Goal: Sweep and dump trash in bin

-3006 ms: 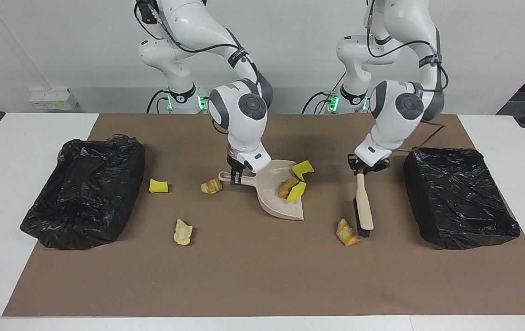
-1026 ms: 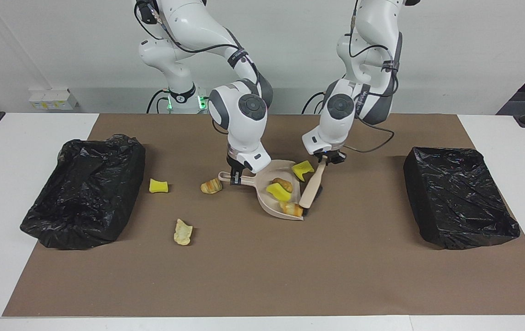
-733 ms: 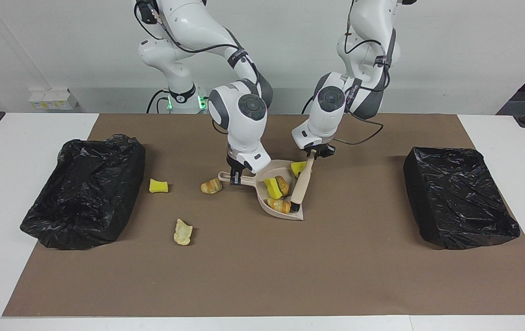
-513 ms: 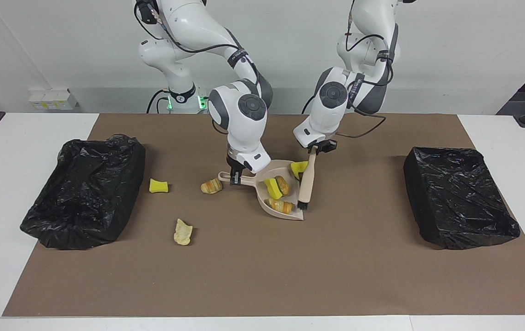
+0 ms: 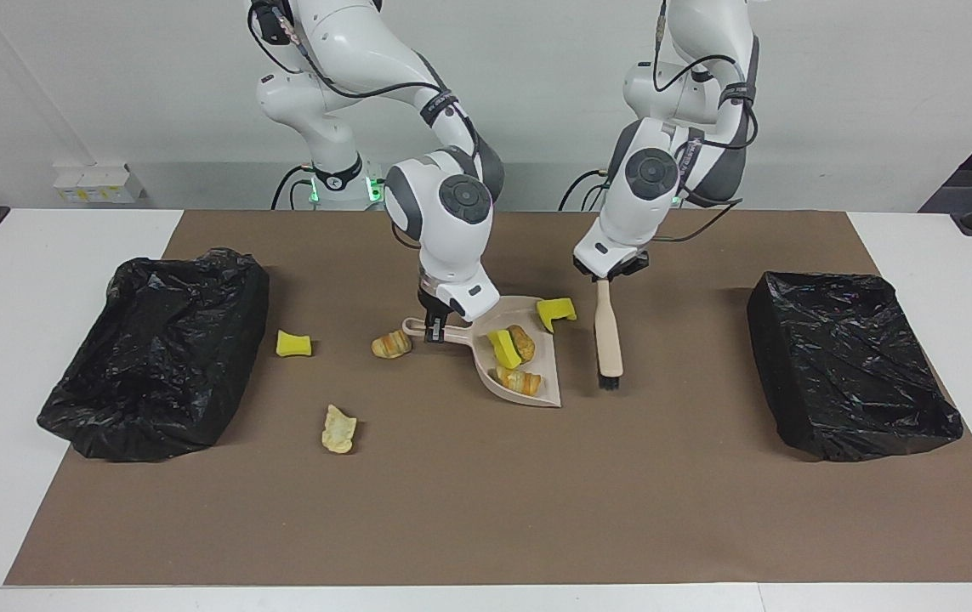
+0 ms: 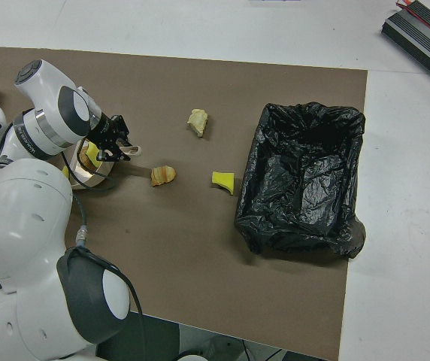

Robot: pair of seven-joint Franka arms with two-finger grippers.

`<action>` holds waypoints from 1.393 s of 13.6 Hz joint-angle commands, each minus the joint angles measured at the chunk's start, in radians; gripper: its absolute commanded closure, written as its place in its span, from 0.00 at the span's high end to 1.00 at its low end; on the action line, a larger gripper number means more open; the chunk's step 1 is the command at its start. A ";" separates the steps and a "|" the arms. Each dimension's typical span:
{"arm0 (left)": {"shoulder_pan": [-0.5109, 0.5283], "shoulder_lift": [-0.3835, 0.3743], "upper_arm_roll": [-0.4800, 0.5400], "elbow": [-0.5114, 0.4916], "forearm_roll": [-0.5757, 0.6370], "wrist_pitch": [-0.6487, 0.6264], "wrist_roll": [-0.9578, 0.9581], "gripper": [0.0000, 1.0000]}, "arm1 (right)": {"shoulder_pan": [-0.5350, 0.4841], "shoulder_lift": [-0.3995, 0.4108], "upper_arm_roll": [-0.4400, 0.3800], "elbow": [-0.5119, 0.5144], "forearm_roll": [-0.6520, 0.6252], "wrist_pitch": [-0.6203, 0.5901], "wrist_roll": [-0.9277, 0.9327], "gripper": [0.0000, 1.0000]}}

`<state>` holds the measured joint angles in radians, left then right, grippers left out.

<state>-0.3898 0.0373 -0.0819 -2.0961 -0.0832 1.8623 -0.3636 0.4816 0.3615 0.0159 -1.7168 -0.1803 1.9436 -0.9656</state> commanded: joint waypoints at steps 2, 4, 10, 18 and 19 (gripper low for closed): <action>0.077 -0.083 -0.002 -0.021 -0.003 -0.084 -0.020 0.00 | -0.037 -0.026 0.007 -0.014 -0.002 -0.002 -0.079 0.00; 0.109 -0.117 -0.002 -0.044 -0.003 -0.116 -0.031 0.00 | -0.064 -0.032 0.007 -0.014 0.005 0.000 -0.117 0.00; 0.134 -0.282 -0.007 -0.278 -0.003 -0.084 -0.136 0.00 | -0.080 -0.032 0.006 -0.017 -0.001 0.015 -0.370 0.00; -0.148 -0.288 -0.013 -0.417 -0.169 0.245 -0.406 0.00 | -0.136 -0.030 0.009 -0.032 0.177 0.034 -0.435 0.00; -0.177 -0.245 -0.013 -0.406 -0.206 0.305 -0.405 0.00 | -0.147 -0.029 0.009 -0.033 0.206 0.041 -0.452 0.00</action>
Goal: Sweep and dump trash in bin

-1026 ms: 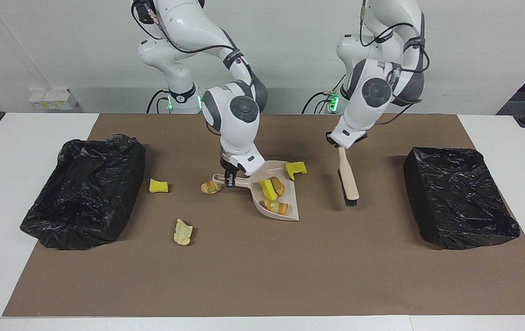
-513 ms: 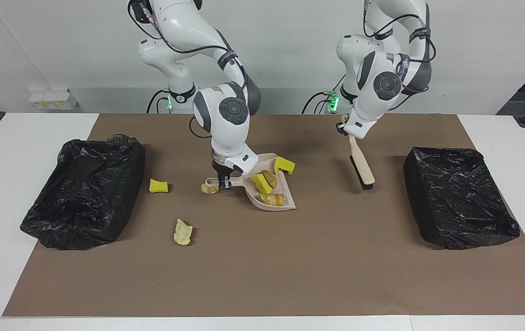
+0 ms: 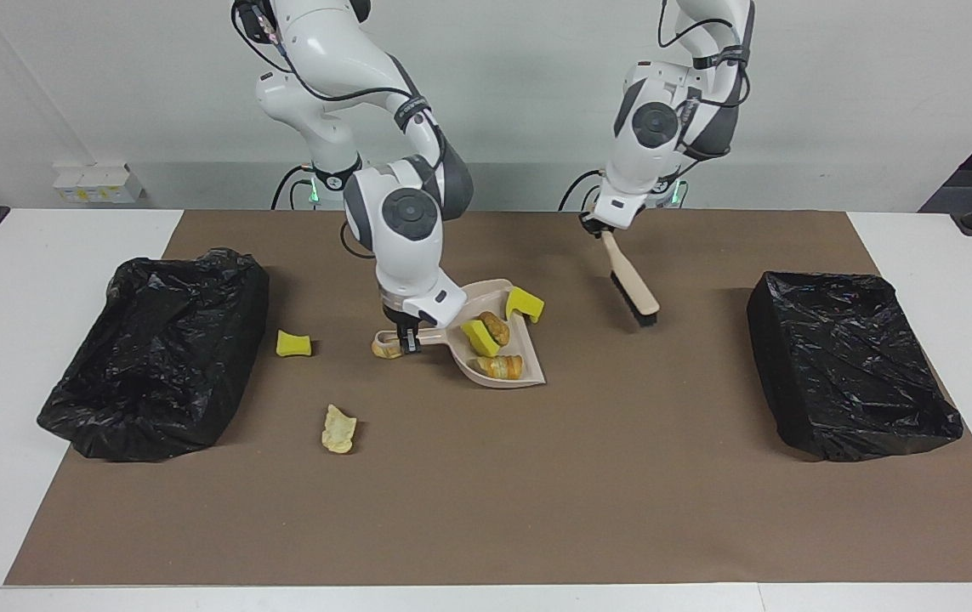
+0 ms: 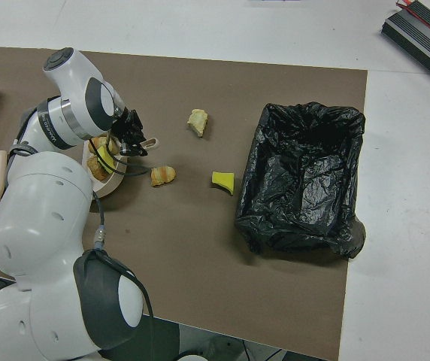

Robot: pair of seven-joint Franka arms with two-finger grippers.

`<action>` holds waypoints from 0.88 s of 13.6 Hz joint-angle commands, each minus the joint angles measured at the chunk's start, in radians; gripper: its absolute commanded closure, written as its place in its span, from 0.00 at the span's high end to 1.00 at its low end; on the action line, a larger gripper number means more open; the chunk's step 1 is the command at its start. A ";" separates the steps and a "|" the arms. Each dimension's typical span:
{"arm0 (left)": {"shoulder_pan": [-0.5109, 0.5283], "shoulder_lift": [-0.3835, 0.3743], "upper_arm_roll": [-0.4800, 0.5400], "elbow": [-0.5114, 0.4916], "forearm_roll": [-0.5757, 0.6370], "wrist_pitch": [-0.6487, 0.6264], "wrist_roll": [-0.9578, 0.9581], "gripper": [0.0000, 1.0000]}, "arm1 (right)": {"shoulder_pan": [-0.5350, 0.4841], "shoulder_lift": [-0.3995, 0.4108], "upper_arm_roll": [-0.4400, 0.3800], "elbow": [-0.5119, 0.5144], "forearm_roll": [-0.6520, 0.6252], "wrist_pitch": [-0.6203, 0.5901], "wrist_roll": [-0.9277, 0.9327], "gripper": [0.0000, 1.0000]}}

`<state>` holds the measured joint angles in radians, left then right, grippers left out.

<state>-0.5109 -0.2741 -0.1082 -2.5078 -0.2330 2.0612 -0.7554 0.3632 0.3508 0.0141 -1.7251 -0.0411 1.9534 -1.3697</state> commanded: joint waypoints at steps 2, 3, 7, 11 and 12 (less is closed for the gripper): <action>-0.119 0.137 0.012 0.035 -0.123 0.183 -0.010 0.00 | -0.046 -0.016 0.010 -0.025 0.140 0.033 -0.084 0.00; -0.126 0.162 0.012 0.061 -0.143 0.201 -0.004 0.00 | -0.058 -0.016 0.010 -0.025 0.156 0.033 -0.097 0.00; -0.132 0.248 -0.005 0.190 -0.140 0.241 0.034 0.00 | -0.116 -0.027 0.010 -0.024 0.322 0.029 -0.161 0.00; -0.132 0.285 -0.034 0.314 -0.141 0.221 0.037 0.00 | -0.203 -0.029 0.010 -0.011 0.515 0.030 -0.268 0.00; -0.127 0.274 -0.034 0.323 -0.132 0.214 0.034 0.00 | -0.219 -0.029 0.010 -0.008 0.552 0.030 -0.281 0.00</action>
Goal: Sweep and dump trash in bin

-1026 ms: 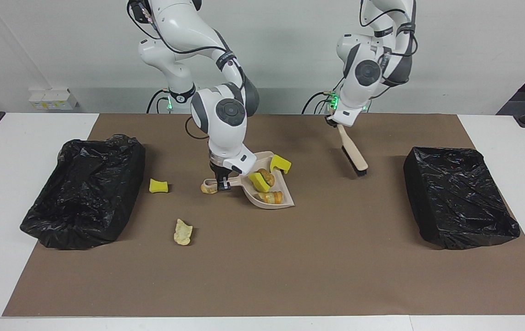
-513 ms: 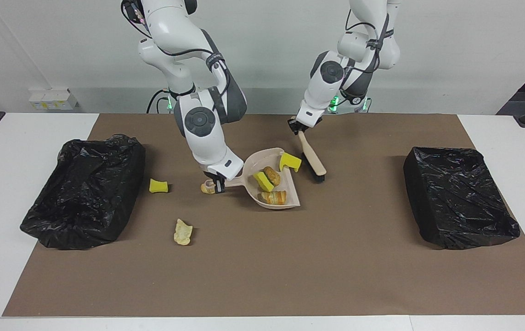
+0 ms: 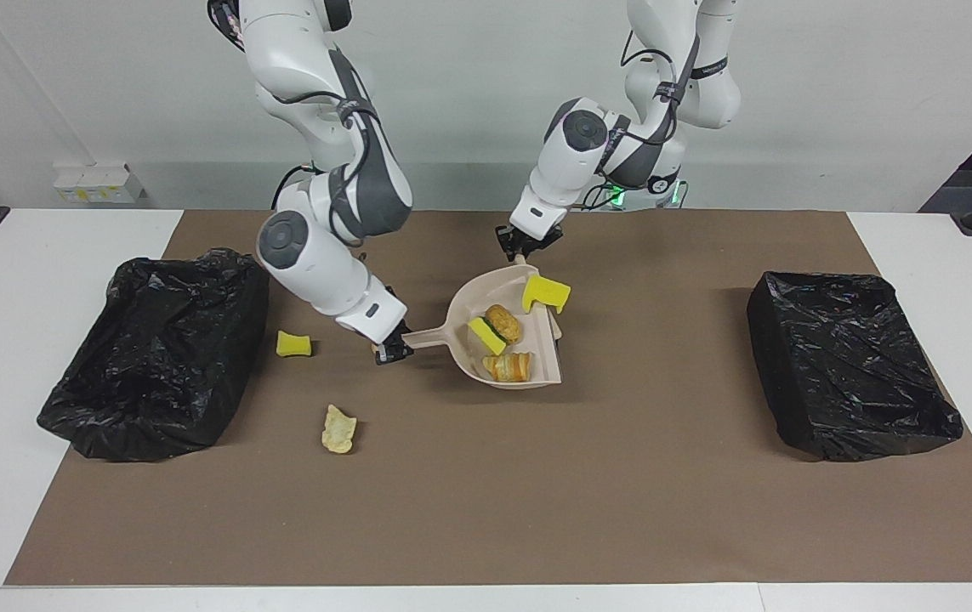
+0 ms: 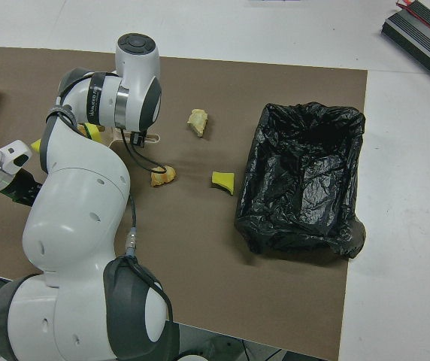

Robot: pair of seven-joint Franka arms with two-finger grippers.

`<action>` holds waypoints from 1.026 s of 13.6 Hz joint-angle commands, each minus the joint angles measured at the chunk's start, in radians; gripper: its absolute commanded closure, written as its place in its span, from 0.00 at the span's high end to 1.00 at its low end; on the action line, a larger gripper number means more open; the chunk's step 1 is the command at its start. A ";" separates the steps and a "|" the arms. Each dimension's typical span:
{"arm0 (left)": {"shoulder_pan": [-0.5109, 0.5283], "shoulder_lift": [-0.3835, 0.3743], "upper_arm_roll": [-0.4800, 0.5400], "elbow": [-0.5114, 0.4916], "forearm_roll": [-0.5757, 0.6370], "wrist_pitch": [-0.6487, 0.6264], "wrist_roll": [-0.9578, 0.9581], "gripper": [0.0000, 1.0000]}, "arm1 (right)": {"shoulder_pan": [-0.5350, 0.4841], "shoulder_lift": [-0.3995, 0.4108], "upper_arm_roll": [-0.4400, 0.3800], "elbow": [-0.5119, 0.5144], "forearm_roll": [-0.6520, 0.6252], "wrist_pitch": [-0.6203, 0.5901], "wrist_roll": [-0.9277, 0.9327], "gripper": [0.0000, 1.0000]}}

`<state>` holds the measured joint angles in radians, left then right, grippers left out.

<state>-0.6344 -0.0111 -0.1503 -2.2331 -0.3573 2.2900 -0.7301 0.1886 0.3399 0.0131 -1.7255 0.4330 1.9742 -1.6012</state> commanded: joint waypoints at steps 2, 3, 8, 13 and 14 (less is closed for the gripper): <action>0.002 -0.009 0.009 0.052 -0.003 -0.102 0.006 0.00 | -0.081 -0.019 0.011 -0.006 0.171 0.009 -0.092 0.00; 0.002 -0.015 0.012 0.049 -0.002 -0.151 0.003 0.00 | -0.092 -0.019 0.011 -0.006 0.214 0.005 -0.114 0.00; -0.007 -0.073 0.009 -0.019 0.037 -0.210 -0.037 0.00 | -0.103 -0.029 0.007 0.015 0.216 -0.049 -0.117 0.00; -0.138 -0.075 0.005 -0.086 0.035 -0.182 -0.152 0.00 | -0.149 -0.030 -0.007 0.092 0.058 -0.153 -0.086 0.00; -0.145 -0.079 0.005 -0.097 0.035 -0.176 -0.158 0.00 | -0.153 -0.032 -0.009 0.118 0.018 -0.158 -0.086 0.00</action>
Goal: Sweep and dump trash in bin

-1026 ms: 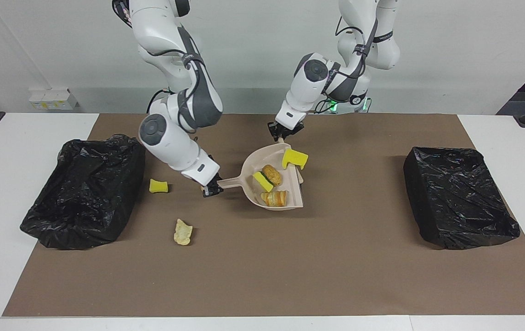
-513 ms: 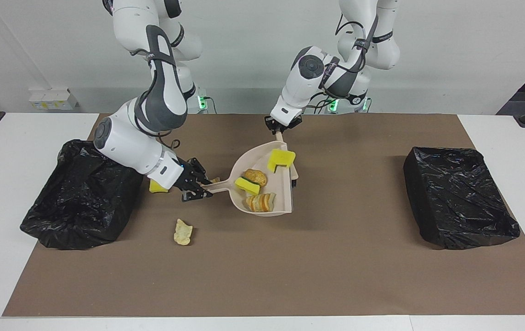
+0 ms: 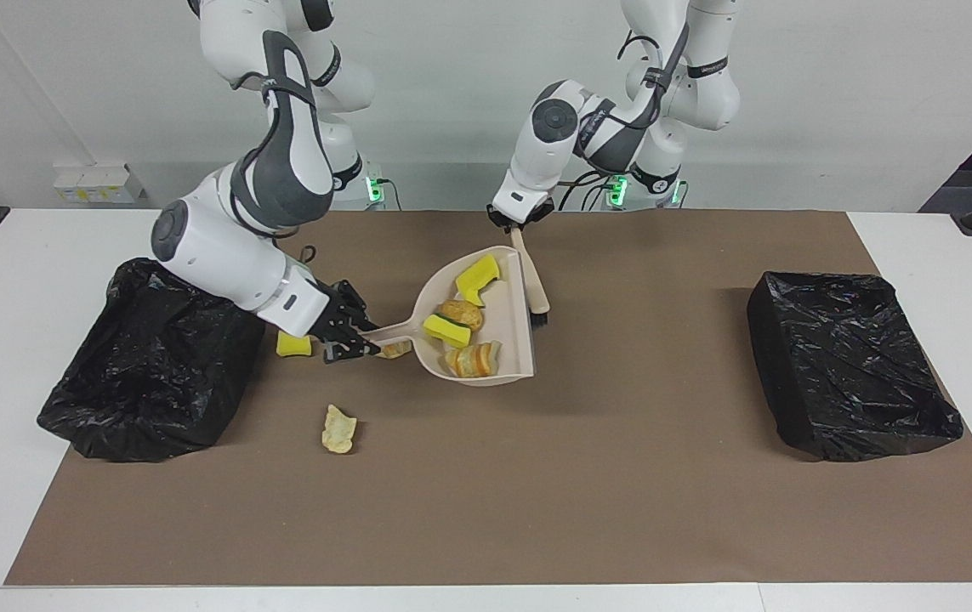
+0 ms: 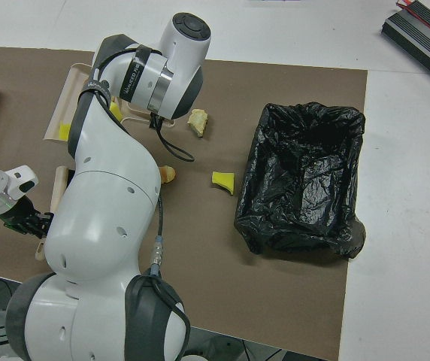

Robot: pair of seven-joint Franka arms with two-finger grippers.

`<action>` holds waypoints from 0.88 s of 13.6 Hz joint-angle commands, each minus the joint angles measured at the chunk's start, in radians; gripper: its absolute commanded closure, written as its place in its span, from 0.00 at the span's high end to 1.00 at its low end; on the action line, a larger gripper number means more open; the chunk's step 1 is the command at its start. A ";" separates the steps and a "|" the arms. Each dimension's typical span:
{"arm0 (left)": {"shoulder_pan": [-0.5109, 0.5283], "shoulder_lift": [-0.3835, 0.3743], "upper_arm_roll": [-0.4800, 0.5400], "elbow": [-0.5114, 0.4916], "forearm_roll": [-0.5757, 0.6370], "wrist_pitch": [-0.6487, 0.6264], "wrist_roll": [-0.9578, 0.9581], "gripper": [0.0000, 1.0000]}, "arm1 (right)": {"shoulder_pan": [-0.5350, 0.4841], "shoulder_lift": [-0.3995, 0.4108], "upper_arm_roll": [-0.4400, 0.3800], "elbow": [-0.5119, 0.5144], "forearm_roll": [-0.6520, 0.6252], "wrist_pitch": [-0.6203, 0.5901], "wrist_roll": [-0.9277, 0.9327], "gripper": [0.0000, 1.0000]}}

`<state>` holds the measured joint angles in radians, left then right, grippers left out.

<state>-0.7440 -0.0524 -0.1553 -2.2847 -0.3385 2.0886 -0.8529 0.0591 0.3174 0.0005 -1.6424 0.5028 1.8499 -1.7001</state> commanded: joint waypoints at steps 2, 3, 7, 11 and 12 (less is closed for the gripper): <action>-0.037 -0.043 0.003 -0.048 0.016 0.027 -0.049 0.00 | -0.035 -0.008 0.004 0.073 -0.099 -0.083 0.037 0.00; -0.038 -0.046 0.002 -0.050 0.016 0.027 -0.051 0.00 | -0.041 -0.009 0.000 0.088 -0.115 -0.099 0.049 0.00; -0.052 -0.049 0.005 -0.064 0.016 0.021 -0.044 0.00 | -0.074 -0.040 -0.005 0.130 -0.257 -0.132 0.102 0.00; -0.061 -0.057 0.003 -0.096 0.016 0.031 -0.032 0.00 | -0.157 -0.066 -0.008 0.134 -0.325 -0.184 0.103 0.00; -0.061 -0.055 0.003 -0.095 0.016 0.030 -0.032 0.00 | -0.189 -0.066 -0.007 0.134 -0.345 -0.186 0.102 0.00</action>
<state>-0.7816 -0.0770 -0.1615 -2.3459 -0.3379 2.0949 -0.8794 -0.0774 0.2621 -0.0158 -1.5109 0.1926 1.6872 -1.6169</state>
